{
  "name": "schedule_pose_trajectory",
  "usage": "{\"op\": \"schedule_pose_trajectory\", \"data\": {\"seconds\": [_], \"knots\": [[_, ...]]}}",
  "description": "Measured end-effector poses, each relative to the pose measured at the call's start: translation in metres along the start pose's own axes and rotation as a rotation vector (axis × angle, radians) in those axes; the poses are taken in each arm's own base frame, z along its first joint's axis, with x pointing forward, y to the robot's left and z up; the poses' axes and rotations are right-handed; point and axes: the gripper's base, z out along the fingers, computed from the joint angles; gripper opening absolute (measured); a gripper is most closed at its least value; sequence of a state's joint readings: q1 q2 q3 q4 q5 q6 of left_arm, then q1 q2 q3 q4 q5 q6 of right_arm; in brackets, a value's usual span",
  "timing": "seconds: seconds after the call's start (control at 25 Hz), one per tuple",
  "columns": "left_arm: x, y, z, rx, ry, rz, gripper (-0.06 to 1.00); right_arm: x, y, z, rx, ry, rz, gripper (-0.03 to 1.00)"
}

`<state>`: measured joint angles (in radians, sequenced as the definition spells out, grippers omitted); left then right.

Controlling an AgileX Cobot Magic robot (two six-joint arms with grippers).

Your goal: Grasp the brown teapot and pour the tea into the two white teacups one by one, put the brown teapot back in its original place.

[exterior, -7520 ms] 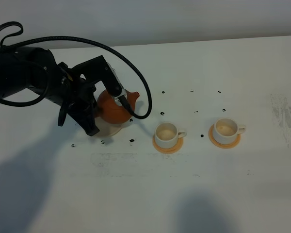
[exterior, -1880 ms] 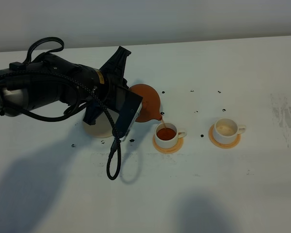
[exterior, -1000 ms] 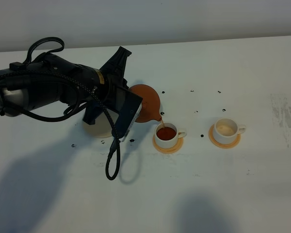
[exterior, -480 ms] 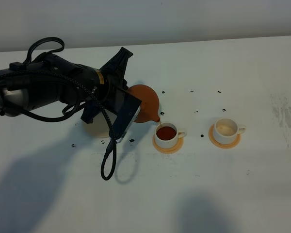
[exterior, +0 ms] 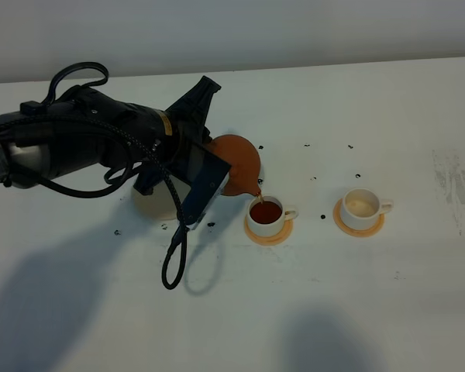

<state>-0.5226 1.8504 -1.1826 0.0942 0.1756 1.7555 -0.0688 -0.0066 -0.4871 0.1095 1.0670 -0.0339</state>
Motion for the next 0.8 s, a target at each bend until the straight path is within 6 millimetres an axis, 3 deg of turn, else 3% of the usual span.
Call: {"op": "schedule_pose_trajectory", "data": {"seconds": [0.6,0.8], "knots": [[-0.0011,0.0004,0.0,-0.002,-0.005,0.013,0.11,0.0,0.0,0.0,0.0,0.0,0.0,0.42],[-0.0018,-0.0018,0.0,0.023,-0.013,-0.071,0.11,0.0,0.0,0.0,0.0,0.0,0.0,0.42]]}}
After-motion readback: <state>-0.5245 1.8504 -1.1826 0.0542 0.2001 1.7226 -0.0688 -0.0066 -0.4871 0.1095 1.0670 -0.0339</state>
